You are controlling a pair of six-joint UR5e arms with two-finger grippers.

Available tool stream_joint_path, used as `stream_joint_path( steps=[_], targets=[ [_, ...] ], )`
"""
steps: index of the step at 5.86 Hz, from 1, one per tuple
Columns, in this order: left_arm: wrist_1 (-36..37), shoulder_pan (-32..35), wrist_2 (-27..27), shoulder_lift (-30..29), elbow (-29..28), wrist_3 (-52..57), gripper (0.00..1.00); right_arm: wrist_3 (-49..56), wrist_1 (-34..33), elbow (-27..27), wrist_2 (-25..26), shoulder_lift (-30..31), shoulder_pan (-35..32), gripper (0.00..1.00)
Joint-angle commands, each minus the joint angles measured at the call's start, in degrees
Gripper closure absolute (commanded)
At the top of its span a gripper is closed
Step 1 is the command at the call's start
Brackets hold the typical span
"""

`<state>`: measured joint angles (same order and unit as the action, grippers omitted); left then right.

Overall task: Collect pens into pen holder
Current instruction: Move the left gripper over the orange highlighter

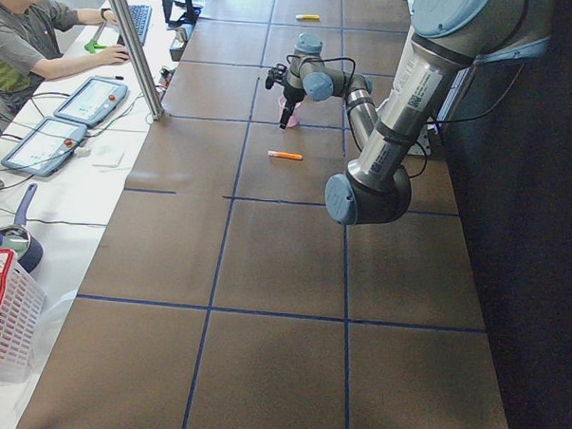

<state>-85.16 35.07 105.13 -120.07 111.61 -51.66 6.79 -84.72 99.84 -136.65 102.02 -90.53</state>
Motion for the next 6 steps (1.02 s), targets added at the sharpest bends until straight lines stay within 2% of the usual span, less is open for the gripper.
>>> stream_joint_path(
  steps=[1,2,3,5,6],
  targets=[
    [1.5,8.6,10.1,3.8,1.3,11.2,0.00,0.8,3.8,-7.3,0.2,1.0,0.0,0.04],
    [1.5,8.6,10.0,4.1,1.9,11.1,0.00,-6.2,17.3,-16.3,0.2,-0.5,0.4,0.05],
    [1.5,8.5,10.0,4.1,2.0,11.1,0.00,-11.5,26.4,-22.2,1.1,-2.1,3.8,0.05],
    [1.5,8.5,9.9,4.1,2.1,11.0,0.00,-11.6,28.1,-26.9,2.4,-5.9,7.9,0.16],
    [1.4,8.4,9.8,4.1,2.1,11.0,0.00,-11.6,28.2,-27.1,3.2,-6.1,10.1,0.15]
  ],
)
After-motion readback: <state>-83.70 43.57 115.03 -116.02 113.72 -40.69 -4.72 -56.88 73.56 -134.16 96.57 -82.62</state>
